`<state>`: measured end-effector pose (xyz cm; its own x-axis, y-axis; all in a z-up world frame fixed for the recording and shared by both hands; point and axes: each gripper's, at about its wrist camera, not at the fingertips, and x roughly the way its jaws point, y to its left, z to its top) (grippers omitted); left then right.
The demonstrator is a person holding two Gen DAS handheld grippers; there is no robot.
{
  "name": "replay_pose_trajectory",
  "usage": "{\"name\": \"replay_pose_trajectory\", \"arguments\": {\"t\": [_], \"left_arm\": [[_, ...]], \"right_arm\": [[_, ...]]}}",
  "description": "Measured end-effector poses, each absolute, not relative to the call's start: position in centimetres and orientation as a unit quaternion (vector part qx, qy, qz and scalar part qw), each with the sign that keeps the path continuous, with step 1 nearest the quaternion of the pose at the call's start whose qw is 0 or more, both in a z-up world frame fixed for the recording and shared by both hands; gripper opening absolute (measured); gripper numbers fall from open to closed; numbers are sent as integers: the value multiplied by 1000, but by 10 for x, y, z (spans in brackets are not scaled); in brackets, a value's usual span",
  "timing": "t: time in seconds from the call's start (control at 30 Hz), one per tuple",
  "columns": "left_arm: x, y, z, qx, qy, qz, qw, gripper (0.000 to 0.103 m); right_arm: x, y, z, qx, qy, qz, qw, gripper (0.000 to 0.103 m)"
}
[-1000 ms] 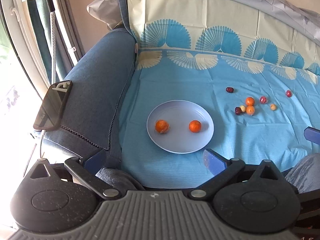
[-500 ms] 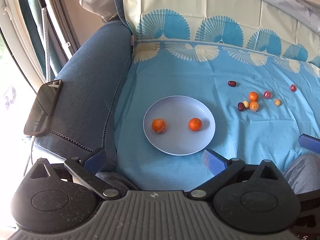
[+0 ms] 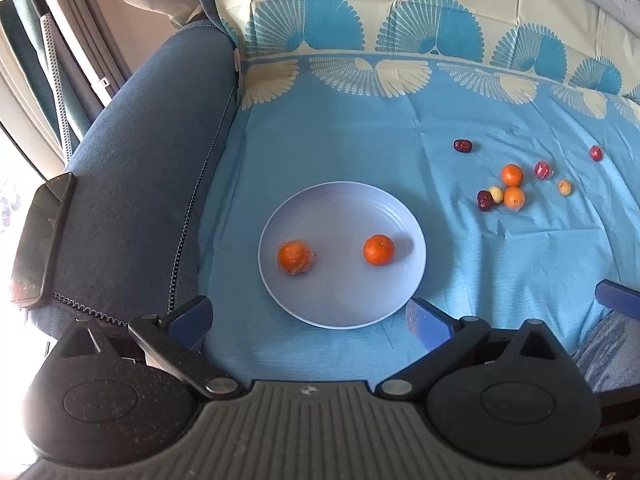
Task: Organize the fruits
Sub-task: 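Grasp a red date with the left tool while the right tool grasps a red plum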
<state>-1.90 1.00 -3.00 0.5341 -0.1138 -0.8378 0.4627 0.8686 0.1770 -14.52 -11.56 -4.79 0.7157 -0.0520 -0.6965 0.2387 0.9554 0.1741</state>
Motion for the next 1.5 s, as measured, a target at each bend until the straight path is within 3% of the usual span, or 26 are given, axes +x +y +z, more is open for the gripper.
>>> {"name": "replay_pose_trajectory", "arguments": {"t": [0.33,0.53,0.73,0.83,0.87,0.9,0.93,0.97,1.0,1.03,1.23,1.5], "left_arm": [[25,-105,-89,256,467,-254,807,103],[67,-198,-142,267,483,-319,770,103],[100,-241,-191,277,496,-336,752,102],[105,-247,-203,283,492,-359,741,95],[104,-248,-206,284,487,-368,739,80],[104,-248,-206,280,484,-381,736,62],[103,-246,-204,271,482,-392,735,56],[102,-245,-202,262,477,-402,736,29],[102,-245,-200,256,482,-412,730,22],[103,-244,-199,248,490,-415,726,22],[98,-216,-161,212,470,-398,759,22],[61,-129,-61,174,432,-336,818,22]], "right_arm": [[-109,-252,-74,121,352,-216,902,102],[-47,-347,-138,61,393,-262,879,102],[0,-397,-198,62,438,-227,868,102],[12,-405,-212,64,441,-211,870,102],[13,-407,-214,63,437,-205,873,102],[12,-407,-214,64,433,-197,877,99],[9,-407,-212,73,430,-178,882,83],[6,-406,-209,88,426,-153,887,69],[3,-402,-205,89,422,-153,889,47],[2,-398,-203,84,425,-157,888,35],[-11,-394,-179,107,396,-216,886,34],[-63,-336,-80,112,325,-209,915,34]]}}
